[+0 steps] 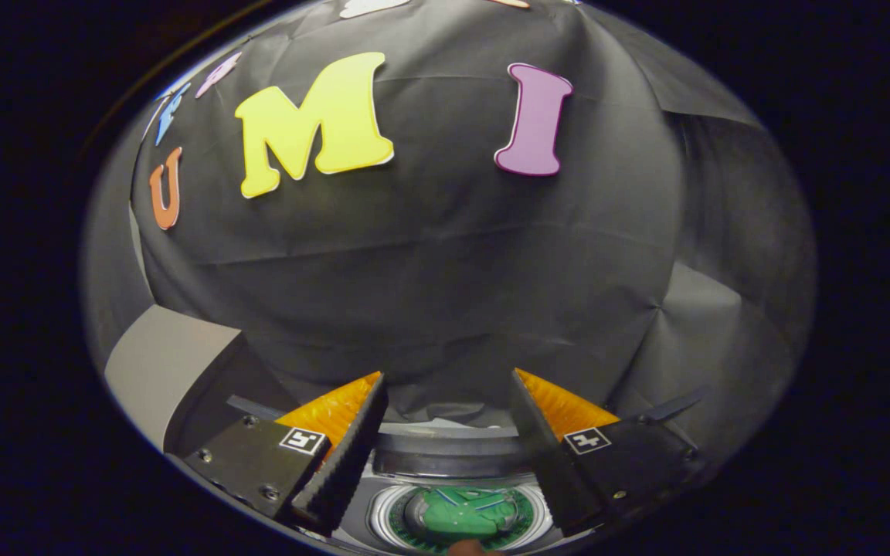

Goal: Put the clothes into the washing machine and then close the washing machine lid.

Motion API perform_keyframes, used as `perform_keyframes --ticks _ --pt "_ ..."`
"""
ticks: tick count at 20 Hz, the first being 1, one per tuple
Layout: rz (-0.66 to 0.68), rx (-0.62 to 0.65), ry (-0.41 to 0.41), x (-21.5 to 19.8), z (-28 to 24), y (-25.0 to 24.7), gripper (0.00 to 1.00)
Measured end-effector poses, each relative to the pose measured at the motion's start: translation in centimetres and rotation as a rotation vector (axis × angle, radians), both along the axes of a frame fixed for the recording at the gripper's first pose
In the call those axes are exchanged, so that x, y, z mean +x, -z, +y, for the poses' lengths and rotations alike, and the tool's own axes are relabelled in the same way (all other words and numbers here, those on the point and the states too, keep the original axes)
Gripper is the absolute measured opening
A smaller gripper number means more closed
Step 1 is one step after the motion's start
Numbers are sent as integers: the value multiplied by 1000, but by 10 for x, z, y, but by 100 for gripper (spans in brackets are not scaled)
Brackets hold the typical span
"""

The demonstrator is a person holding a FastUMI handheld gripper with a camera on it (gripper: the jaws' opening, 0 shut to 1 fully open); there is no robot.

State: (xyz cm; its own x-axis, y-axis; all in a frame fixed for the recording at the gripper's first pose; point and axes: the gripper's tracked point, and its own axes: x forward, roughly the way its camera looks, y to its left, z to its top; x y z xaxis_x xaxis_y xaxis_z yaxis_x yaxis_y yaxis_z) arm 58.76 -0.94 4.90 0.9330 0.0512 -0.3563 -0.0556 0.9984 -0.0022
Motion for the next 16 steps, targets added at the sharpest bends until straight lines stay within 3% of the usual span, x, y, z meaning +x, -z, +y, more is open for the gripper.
perform_keyframes --ticks 9,16 --pt "-20 -28 100 -60 -4 24 97" --pt "75 -13 134 -112 -11 71 97"
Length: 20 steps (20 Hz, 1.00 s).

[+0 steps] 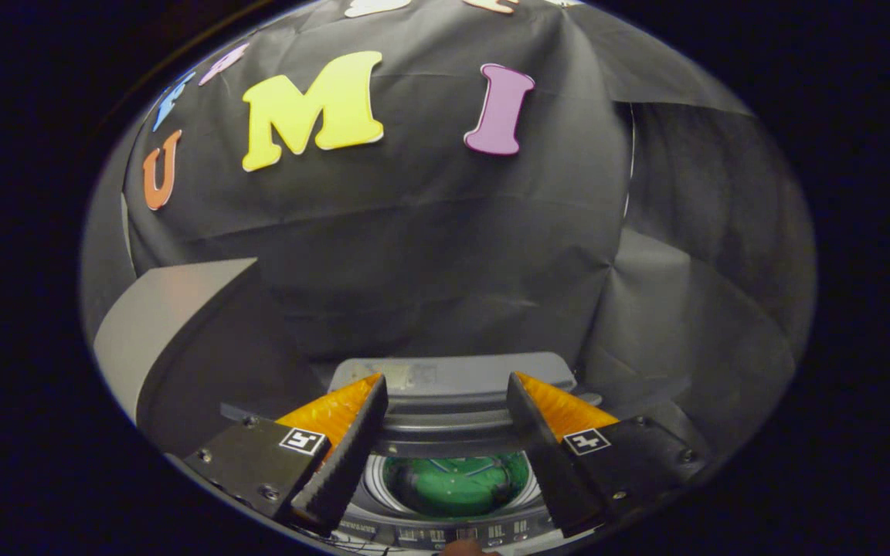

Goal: Put the clothes into the washing machine and then close the washing machine lid.

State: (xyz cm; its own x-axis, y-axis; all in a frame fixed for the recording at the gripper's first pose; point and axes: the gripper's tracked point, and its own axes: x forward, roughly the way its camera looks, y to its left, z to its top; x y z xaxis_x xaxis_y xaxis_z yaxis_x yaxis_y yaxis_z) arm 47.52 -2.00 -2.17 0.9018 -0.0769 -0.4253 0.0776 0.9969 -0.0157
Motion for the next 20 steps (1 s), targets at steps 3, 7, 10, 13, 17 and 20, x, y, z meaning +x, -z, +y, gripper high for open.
perform_keyframes --ticks 3,7,10,13,17,20 --pt "0 12 4 -25 5 7 97" --pt "-97 -8 6 -80 17 -10 97" --pt "-157 -12 20 -123 23 -28 97" --pt "-242 -15 25 -169 26 -56 97" --pt "-358 -68 34 -226 20 -70 97" --pt "-404 -102 14 -274 20 -74 98"
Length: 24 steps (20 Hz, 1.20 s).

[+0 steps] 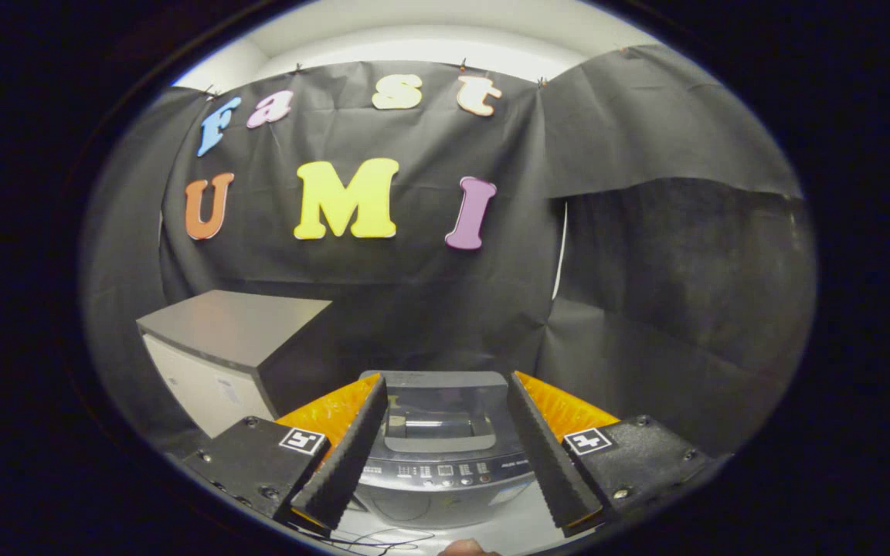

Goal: Put the clothes into the washing machine and then close the washing machine lid.

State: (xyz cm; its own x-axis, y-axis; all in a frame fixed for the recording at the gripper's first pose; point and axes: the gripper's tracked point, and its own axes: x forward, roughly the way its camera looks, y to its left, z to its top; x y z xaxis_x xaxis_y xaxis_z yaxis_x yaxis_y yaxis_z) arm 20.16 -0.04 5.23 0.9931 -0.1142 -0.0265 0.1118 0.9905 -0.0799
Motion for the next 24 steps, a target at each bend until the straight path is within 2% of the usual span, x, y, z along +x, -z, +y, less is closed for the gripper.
perform_keyframes --ticks 7,11,13,16,18,21,23,24 --pt "-36 58 -171 -135 -4 -9 98" --pt "-54 81 -211 -208 -23 -4 98" --pt "-57 91 -202 -238 -36 2 98" --pt "-79 44 -179 -265 -55 5 99" --pt "-54 34 -192 -274 -54 14 99" --pt "-95 65 -214 -295 -50 -1 99" --pt "-136 39 -249 -296 -36 -4 99" --pt "-123 16 -240 -294 -34 2 99"
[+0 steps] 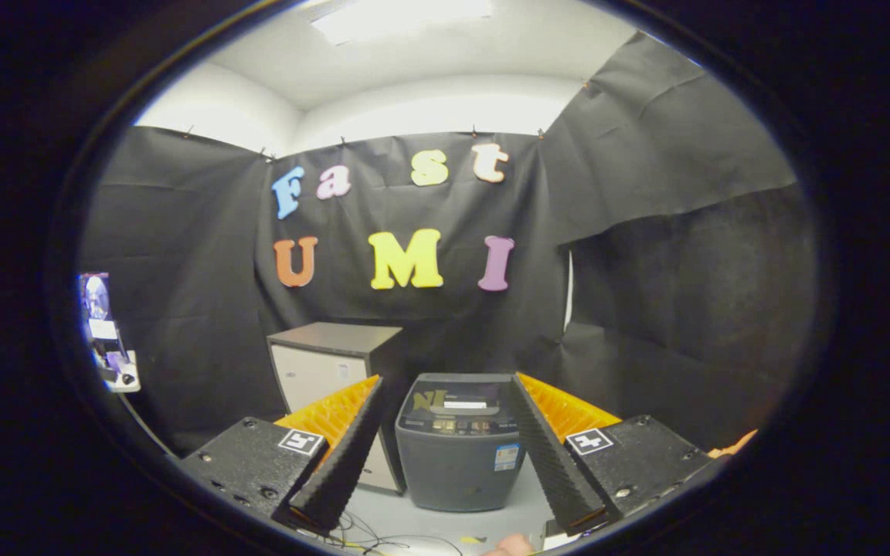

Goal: Put the clothes into the washing machine and then close the washing machine lid.

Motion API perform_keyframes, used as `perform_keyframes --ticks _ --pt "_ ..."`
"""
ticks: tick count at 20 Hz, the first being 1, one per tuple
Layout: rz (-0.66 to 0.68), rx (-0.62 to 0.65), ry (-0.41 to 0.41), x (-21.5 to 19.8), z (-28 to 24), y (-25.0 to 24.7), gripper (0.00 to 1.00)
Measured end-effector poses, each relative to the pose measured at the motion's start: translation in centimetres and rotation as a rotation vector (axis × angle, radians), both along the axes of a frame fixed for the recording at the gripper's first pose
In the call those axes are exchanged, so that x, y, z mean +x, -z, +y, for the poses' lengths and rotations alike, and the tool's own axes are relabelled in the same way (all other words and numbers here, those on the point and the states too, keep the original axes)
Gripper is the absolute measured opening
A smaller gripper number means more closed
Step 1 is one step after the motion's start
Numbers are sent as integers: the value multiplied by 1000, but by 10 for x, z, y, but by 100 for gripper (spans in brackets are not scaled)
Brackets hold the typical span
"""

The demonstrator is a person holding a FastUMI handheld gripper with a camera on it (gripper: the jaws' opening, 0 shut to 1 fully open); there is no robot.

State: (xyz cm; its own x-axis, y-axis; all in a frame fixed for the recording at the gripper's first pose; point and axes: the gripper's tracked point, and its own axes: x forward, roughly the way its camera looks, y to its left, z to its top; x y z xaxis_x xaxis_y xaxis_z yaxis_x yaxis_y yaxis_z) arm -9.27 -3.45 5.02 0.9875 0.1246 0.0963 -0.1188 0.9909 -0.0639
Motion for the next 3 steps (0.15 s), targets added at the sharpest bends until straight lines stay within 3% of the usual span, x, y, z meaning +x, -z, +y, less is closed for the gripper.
perform_keyframes --ticks 3 --pt "-17 -13 0 -6 16 0 99"
